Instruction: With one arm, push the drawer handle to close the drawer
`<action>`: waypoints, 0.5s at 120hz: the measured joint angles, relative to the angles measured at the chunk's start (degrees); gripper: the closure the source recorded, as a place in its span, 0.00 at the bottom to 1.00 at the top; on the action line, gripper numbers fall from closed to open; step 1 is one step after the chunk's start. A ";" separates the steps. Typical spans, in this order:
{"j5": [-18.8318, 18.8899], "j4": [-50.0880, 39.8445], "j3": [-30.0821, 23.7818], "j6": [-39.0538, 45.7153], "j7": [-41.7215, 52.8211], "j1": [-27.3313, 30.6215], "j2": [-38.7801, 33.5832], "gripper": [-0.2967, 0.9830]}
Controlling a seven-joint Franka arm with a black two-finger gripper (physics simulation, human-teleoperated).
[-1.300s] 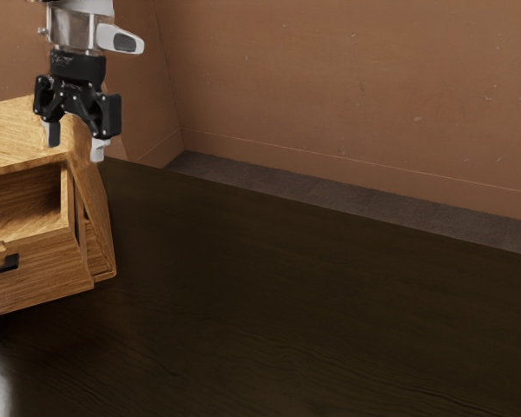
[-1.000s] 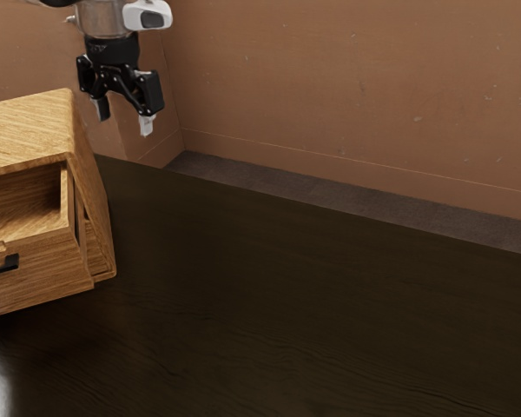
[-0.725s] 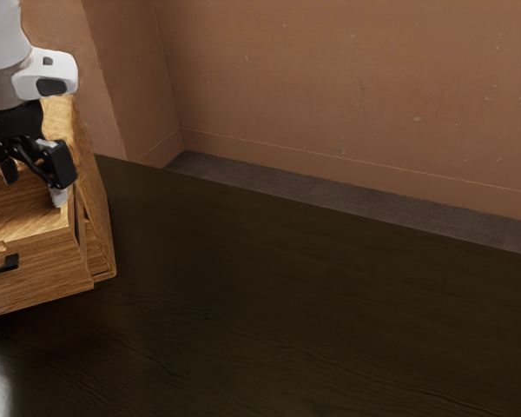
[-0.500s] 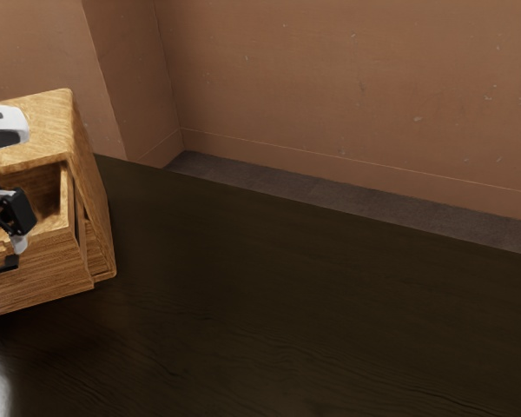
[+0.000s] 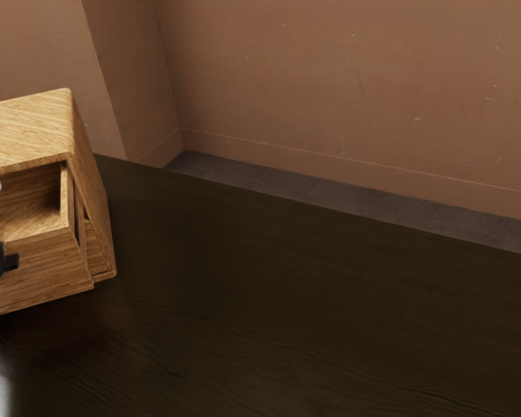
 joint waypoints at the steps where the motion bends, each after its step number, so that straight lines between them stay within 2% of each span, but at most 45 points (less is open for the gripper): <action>1: 0.00 -0.01 0.01 0.08 -0.02 0.03 0.04 0.50; 28: -1.70 0.01 -0.25 1.79 -1.24 1.52 0.71 0.72; 60: -5.02 0.52 -0.51 1.46 -2.50 3.18 1.23 0.81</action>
